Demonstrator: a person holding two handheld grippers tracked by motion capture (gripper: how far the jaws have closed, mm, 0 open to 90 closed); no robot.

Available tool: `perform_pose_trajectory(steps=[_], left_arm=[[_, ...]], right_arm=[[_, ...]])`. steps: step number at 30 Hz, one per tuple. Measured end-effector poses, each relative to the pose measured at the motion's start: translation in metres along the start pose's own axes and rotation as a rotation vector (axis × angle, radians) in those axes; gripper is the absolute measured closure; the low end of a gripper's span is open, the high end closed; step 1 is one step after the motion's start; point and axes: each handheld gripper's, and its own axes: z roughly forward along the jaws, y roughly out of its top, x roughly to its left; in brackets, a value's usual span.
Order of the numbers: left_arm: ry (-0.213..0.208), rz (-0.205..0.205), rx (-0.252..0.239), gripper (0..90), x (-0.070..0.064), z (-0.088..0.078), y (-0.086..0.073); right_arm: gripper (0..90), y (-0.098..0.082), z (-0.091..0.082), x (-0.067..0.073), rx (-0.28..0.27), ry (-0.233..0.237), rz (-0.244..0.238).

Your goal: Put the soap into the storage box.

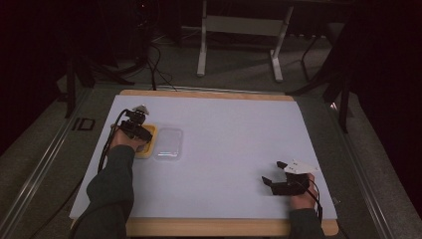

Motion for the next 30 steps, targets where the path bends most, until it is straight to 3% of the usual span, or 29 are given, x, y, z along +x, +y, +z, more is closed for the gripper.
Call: perform_pose_trajectory(steps=[14, 15, 19, 30], left_arm=[[-0.044, -0.001, -0.074, 44.0, 0.004, -0.017, -0.006], [-0.066, 0.001, -0.09, 44.0, 0.004, -0.02, -0.007], [-0.087, 0.006, -0.128, 44.2, 0.004, -0.026, -0.009], [-0.103, 0.063, -0.213, 44.5, -0.002, -0.041, -0.017]], right_arm=[[14.4, 0.0, 0.0, 0.0, 0.002, -0.001, -0.001], [14.5, 0.0, 0.0, 0.0, 0.002, -0.001, -0.002], [14.5, 0.0, 0.0, 0.0, 0.003, -0.001, -0.002], [14.4, 0.0, 0.0, 0.0, 0.004, -0.002, -0.004]])
